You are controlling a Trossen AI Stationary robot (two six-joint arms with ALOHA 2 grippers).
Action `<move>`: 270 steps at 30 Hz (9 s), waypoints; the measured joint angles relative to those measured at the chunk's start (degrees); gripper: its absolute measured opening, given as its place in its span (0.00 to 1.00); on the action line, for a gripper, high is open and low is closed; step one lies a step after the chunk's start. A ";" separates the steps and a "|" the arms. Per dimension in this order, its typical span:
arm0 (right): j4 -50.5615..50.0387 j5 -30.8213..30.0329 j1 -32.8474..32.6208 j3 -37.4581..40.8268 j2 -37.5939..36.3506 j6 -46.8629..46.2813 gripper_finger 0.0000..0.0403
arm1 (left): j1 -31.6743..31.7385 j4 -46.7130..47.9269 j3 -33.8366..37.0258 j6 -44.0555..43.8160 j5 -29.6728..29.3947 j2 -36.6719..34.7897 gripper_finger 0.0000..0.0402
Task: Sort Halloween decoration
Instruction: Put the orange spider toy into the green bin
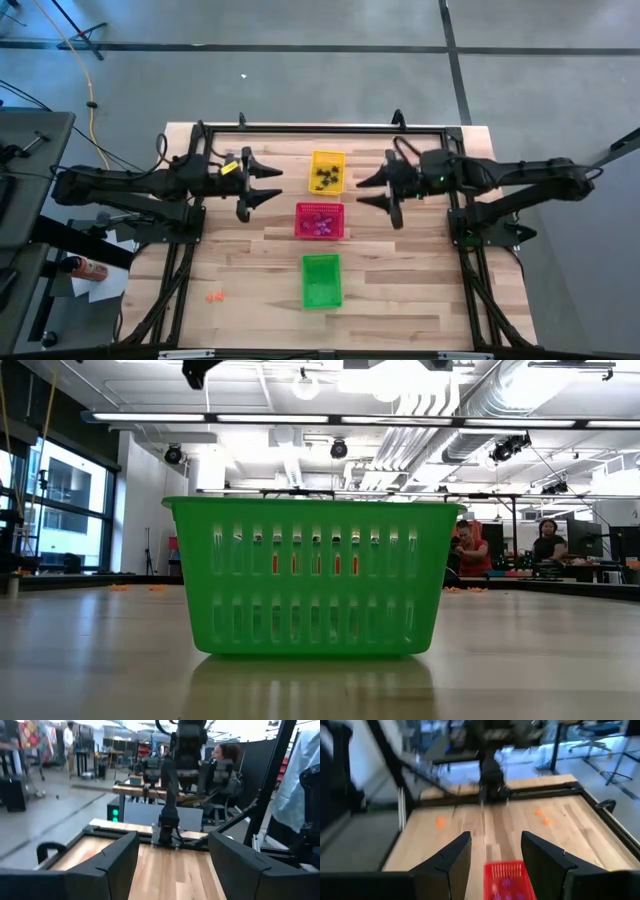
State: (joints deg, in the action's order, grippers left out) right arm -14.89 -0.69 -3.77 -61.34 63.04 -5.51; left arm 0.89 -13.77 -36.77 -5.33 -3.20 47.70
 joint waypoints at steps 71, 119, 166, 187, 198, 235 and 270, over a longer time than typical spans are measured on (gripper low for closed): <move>-3.38 -4.35 0.85 0.02 1.38 -14.18 0.42 | 42.34 58.06 -11.58 -6.85 -0.29 47.76 0.42; -6.30 -5.36 0.90 0.02 1.41 -14.13 0.42 | 43.54 56.93 -4.19 -8.22 1.58 32.10 0.50; -6.96 -8.91 0.90 0.12 2.36 -13.59 0.42 | 42.73 46.76 -10.05 -0.08 13.49 23.70 0.00; 7.56 -7.13 0.90 0.11 2.28 -3.44 0.42 | 1.14 2.59 -9.77 -7.05 8.62 8.80 0.00; 7.71 -4.81 0.90 0.09 2.28 -3.44 0.42 | -6.58 1.76 -9.77 -1.91 0.38 11.58 0.00; 5.43 -7.31 1.16 0.00 -3.03 -3.27 0.42 | -13.50 21.95 -26.79 18.96 11.63 34.90 0.00; -2.42 -7.30 1.16 0.00 -3.00 -4.97 0.42 | -15.04 32.01 -32.41 14.43 5.76 50.72 0.42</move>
State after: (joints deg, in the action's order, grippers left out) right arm -17.31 -7.98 -2.61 -61.34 60.04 -10.47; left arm -14.16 18.24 -69.19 9.10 2.56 98.42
